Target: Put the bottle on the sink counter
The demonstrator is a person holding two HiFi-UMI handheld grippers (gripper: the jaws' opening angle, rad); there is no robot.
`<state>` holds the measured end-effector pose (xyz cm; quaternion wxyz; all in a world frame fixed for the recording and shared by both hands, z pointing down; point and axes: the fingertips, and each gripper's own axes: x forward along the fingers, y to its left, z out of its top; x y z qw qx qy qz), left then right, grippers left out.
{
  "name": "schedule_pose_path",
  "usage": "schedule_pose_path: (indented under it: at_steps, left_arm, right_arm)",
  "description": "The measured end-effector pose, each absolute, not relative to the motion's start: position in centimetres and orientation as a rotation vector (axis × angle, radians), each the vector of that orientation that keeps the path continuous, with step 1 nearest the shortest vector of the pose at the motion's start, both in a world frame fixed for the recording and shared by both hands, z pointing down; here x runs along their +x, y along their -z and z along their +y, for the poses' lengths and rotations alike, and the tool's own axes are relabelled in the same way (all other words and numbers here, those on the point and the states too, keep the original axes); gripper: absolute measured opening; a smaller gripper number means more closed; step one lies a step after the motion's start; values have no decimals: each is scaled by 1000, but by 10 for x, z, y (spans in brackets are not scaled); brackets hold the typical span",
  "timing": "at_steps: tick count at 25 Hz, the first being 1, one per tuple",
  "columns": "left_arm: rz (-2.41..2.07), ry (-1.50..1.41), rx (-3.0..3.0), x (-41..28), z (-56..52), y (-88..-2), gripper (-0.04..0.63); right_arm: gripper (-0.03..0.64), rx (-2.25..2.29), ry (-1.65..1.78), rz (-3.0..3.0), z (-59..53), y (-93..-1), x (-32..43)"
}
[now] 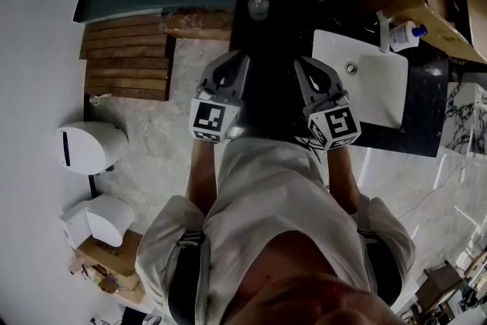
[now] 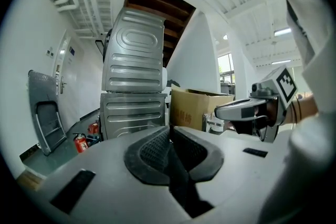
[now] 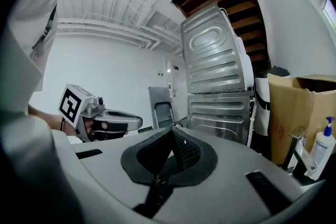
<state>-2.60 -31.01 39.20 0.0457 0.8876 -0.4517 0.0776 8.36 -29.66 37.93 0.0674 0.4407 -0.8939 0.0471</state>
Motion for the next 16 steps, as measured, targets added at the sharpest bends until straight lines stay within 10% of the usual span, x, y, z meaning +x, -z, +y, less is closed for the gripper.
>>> schedule_pose_path:
  at_steps: [16]
  left_arm:
    - [-1398,-255,2699,-30,-309,-397,21]
  right_arm:
    - [-2,1310,-137,-2693,-295,-381,79]
